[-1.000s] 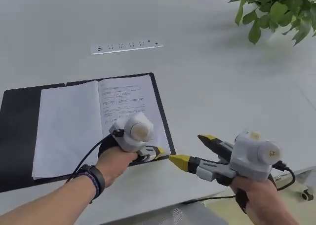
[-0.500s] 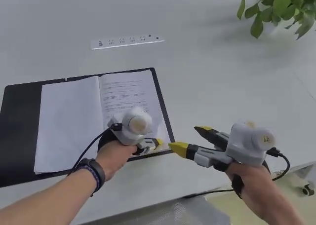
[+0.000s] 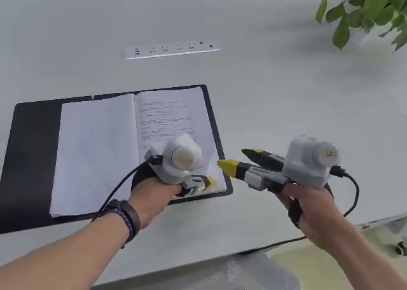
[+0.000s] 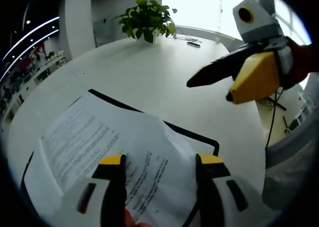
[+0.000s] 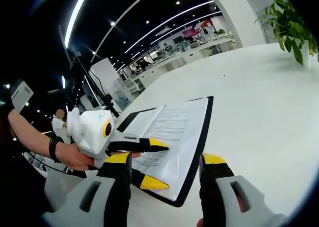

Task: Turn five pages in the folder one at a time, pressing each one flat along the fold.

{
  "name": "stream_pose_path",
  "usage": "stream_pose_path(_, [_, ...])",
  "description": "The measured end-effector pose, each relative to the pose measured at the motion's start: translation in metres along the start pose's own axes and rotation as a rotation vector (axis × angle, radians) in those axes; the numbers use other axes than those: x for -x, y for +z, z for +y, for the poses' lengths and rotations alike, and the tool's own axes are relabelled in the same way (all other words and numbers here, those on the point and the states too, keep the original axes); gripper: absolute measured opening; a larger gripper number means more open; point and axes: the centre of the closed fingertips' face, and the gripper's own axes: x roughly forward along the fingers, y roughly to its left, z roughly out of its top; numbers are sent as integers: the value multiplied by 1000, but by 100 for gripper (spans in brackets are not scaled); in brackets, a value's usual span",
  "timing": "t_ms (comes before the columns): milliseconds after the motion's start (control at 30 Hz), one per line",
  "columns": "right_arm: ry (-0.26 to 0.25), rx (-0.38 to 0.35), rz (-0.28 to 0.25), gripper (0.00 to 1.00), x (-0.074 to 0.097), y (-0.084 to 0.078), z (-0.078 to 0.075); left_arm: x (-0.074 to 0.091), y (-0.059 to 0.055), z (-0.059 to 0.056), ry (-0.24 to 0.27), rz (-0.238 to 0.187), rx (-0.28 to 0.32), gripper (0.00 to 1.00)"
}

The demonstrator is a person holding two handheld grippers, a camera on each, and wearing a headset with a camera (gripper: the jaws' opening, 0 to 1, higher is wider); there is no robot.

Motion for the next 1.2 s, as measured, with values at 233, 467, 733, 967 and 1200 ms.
stream_pose_path(233, [22, -38, 19, 49, -15, -6, -6, -1, 0, 0, 3, -1, 2, 56])
stream_pose_path(467, [34, -94, 36, 41, -25, -14, -13, -1, 1, 0, 3, -1, 3, 56])
stream_pose_path(733, [76, -126, 55, 36, -39, -15, -14, -2, 1, -1, -4, 4, 0, 58])
stream_pose_path(967, [117, -135, 89, 33, -56, -20, -12, -2, 1, -1, -6, 6, 2, 58])
stream_pose_path(1200, [149, -179, 105, 23, -58, -24, -9, -1, 1, -4, -28, 14, 9, 61])
